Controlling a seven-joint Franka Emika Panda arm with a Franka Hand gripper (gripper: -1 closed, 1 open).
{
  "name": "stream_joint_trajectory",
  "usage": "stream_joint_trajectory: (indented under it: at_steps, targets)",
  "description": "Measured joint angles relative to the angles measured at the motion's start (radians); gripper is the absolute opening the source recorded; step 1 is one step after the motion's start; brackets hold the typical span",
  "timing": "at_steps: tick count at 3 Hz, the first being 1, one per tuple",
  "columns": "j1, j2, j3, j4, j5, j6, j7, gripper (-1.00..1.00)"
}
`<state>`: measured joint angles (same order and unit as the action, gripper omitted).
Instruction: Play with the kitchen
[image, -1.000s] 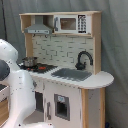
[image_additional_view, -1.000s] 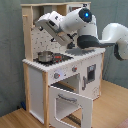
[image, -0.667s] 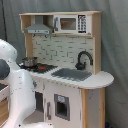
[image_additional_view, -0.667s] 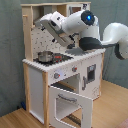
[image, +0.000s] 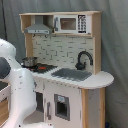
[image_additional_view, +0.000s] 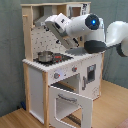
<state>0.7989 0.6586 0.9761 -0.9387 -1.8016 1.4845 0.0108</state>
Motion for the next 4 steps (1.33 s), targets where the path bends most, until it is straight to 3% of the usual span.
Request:
stream_joint_trajectory:
  at_steps: [4]
  targets:
    - [-0.142,-0.162,0.002,-0.307,0.0,-0.017,0.153,1.0]
